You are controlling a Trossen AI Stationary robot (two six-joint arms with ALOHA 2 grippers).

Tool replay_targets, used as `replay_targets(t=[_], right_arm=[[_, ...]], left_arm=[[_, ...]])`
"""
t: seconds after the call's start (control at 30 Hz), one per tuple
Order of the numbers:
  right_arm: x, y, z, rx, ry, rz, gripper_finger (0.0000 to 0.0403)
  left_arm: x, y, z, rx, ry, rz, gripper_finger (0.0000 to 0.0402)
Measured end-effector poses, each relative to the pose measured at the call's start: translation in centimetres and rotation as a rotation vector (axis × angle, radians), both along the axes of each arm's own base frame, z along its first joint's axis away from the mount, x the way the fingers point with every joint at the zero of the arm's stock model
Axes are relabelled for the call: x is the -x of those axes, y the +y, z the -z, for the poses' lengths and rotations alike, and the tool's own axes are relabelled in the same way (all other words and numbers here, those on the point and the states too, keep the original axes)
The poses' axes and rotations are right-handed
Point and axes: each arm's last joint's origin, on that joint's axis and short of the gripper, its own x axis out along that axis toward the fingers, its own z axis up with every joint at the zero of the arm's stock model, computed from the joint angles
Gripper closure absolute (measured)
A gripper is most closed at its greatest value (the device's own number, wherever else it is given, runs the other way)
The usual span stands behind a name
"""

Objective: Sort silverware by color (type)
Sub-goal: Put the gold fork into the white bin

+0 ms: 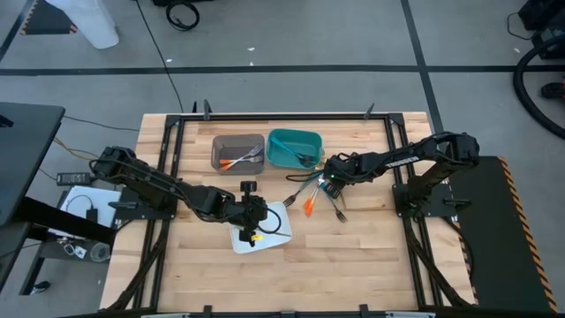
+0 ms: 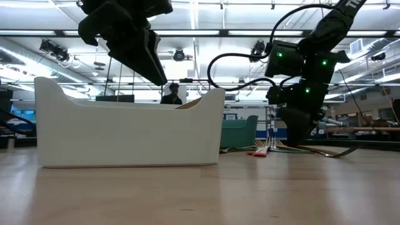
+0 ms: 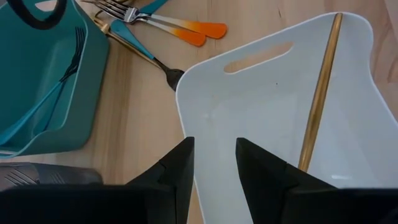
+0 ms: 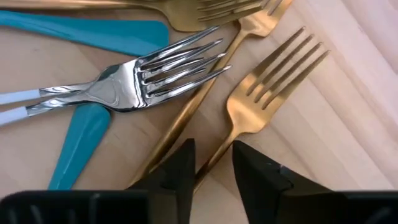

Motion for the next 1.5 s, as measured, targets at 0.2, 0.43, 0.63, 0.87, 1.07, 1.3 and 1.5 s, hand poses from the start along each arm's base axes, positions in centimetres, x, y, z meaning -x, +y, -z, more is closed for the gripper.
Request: replay_targets(t=[0.2, 0.43, 0.63, 0.87, 1.07, 1.3, 1.5], right_arm=[[0.1, 0.1, 0.1, -0.035, 0.007, -0.026, 0.0346], [0.3, 0.5, -0.2, -0.111, 0.009, -0.074, 0.0388], [1.0, 1.3, -1.6, -0.161, -0.036, -0.128, 0.0386], [0.8, 2.5, -3.4, -0.15, -0.137, -0.204, 0.0386], [0.3, 3.7, -3.5, -0.165, -0.186, -0.238, 0.0386], [-0.9, 4.7, -4.2, -0.252, -0.335, -0.271, 0.0385], [-2.1, 5.1, -5.0, -0.331, -0.491, -0.301, 0.0385]], left_arm=[[0.0, -0.1, 0.0, 0.004, -0.001, -0.001, 0.0274], [0.0, -0.1, 0.0, 0.017, -0.004, -0.008, 0.0274], [-0.2, -0.2, -0.1, 0.03, -0.028, -0.004, 0.0274], [-1.3, -0.1, -0.7, 0.069, -0.147, -0.016, 0.0274], [-3.0, 0.2, -0.2, 0.053, -0.229, 0.004, 0.0274], [-3.7, 0.2, 0.5, -0.037, -0.218, 0.088, 0.0274], [-3.8, 0.2, 0.4, -0.117, -0.204, 0.164, 0.0274]])
